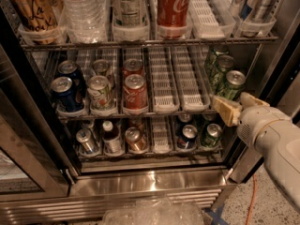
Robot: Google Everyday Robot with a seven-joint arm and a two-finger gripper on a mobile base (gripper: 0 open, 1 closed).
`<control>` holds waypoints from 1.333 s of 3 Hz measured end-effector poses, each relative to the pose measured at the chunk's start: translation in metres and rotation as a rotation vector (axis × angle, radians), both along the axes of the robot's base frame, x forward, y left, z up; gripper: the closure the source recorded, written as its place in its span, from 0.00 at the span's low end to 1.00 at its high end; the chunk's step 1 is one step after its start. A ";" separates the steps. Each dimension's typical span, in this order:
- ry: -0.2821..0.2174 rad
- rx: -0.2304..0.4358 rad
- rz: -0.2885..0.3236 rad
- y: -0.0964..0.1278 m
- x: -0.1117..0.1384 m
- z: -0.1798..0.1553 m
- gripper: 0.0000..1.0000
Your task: Pick green can from middle shelf of fridge
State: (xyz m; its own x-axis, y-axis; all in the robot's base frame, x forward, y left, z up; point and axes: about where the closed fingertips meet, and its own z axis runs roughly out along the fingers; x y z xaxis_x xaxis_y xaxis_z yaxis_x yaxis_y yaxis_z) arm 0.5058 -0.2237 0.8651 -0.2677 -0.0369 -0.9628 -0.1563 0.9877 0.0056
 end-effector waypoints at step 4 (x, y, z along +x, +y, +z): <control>0.019 -0.027 -0.028 -0.009 0.017 -0.008 0.35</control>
Offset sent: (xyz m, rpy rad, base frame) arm 0.0473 -0.0113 -0.0317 -0.0248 0.0328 -0.0773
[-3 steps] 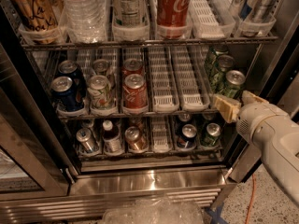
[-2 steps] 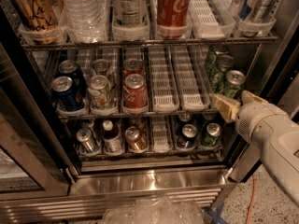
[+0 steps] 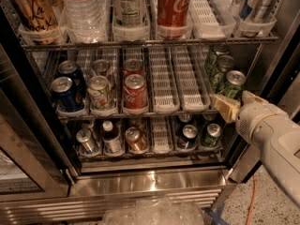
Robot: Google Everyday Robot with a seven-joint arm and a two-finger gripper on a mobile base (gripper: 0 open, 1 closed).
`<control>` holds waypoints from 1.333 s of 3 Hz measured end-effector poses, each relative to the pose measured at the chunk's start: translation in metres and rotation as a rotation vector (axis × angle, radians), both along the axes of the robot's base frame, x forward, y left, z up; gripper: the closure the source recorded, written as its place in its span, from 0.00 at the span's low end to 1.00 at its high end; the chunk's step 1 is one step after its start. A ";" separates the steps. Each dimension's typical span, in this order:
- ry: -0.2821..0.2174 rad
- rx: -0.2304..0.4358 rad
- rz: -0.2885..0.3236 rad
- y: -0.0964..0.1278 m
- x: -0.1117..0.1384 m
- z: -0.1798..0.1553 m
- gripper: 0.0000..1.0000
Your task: Pick green can from middle shelf of fridge
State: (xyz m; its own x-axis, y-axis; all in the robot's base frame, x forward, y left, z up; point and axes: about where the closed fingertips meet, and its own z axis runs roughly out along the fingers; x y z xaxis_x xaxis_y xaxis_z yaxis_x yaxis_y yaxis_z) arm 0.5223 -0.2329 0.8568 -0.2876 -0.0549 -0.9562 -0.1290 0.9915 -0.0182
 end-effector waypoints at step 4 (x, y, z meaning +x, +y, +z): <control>0.027 -0.010 -0.016 -0.002 0.021 -0.010 0.13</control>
Offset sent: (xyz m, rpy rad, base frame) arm 0.0244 -0.0013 -0.0049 -0.0081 0.0169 -0.0098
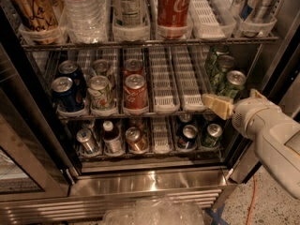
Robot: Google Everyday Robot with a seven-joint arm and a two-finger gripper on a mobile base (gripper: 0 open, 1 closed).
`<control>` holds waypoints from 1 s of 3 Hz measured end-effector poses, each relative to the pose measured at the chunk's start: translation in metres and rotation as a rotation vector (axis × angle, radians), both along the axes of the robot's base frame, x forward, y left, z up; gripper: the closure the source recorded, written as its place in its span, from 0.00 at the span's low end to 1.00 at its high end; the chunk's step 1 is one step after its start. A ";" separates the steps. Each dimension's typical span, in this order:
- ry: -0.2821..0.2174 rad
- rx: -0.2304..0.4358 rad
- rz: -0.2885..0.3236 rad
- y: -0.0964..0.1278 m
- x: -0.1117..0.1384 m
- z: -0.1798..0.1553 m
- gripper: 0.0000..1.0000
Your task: Pick green can from middle shelf of fridge
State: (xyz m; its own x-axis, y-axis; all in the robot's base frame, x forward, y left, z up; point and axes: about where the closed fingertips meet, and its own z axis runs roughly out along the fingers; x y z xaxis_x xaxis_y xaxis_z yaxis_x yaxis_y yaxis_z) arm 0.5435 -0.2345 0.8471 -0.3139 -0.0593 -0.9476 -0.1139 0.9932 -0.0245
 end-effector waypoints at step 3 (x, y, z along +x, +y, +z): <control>0.000 -0.024 -0.039 -0.003 0.035 0.000 0.13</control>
Offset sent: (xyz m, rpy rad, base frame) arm 0.0609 -0.0029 0.0029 -0.0388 -0.0121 -0.0603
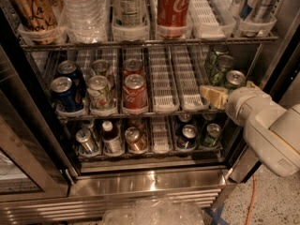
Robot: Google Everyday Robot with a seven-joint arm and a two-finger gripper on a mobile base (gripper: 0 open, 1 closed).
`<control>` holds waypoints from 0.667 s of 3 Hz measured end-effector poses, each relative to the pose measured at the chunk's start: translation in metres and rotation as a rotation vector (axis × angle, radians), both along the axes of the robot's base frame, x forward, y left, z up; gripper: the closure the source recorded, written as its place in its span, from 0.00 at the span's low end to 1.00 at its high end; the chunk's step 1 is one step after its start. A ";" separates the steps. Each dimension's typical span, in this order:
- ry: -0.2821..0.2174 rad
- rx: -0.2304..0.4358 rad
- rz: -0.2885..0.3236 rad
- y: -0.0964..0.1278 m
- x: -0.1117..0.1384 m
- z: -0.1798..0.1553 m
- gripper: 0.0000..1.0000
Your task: Pick green can from middle shelf of fridge
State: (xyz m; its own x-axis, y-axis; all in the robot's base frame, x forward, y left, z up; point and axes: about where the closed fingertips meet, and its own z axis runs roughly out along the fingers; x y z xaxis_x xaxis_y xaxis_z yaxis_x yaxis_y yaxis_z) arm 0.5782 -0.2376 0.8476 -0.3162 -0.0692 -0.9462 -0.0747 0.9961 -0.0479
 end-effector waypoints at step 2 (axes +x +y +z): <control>0.024 -0.018 -0.052 -0.013 0.015 -0.012 0.24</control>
Offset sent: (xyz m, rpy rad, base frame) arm 0.0131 -0.0115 -0.0102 -0.0096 0.0188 -0.0423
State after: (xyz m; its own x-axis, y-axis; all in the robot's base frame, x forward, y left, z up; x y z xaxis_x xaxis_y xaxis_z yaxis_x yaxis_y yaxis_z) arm 0.5937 -0.2509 0.8352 -0.3424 -0.0690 -0.9370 -0.0243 0.9976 -0.0646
